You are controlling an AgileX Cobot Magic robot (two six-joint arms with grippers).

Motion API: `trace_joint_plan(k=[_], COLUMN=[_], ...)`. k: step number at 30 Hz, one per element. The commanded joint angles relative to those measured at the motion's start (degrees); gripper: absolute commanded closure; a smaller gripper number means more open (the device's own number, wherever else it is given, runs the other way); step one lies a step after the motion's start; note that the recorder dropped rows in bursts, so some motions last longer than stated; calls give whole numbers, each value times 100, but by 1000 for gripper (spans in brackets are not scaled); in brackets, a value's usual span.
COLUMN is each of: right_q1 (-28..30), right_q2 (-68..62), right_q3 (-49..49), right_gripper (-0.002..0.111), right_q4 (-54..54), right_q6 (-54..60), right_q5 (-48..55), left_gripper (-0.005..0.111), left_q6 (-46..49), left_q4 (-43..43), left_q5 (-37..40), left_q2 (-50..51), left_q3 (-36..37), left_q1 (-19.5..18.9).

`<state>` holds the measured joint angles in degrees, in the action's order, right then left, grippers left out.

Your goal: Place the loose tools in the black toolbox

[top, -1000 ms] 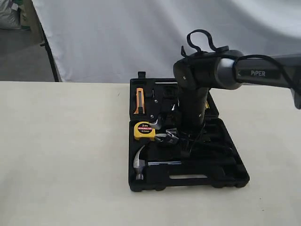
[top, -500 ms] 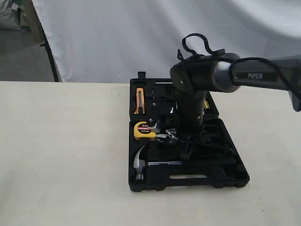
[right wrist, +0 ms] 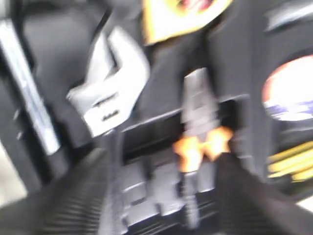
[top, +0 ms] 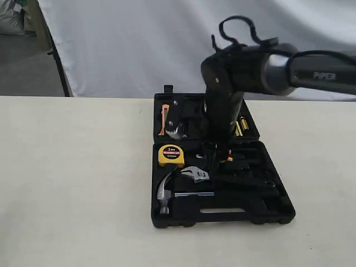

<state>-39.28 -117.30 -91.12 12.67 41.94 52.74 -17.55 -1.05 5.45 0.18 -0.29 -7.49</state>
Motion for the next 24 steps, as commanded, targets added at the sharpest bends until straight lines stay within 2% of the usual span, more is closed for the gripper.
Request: trace_joint_plan(k=[1, 5, 9, 15, 24], right_q1=[-1, -13, -47, 123, 143], right_q2=[276, 105, -209, -1112, -923], right_q3=[-14, 4, 4, 78, 54], right_gripper=[77, 108, 109, 109, 109], right_q4=[-331, -867, -1452, -1498, -468], right_q6=[8, 207, 651, 591, -127], right_q5=[-428, -386, -281, 25, 63], left_gripper=[106, 106, 106, 106, 106], left_q6=[-27, -27, -27, -27, -27], left_q4=[-25, -25, -25, -25, -25], left_q5=[-41, -41, -41, -41, -41], left_q2=[-18, -18, -18, -18, -18], left_q3=[-15, -15, -15, -15, -15], left_q1=[-145, -145, -145, -145, -145])
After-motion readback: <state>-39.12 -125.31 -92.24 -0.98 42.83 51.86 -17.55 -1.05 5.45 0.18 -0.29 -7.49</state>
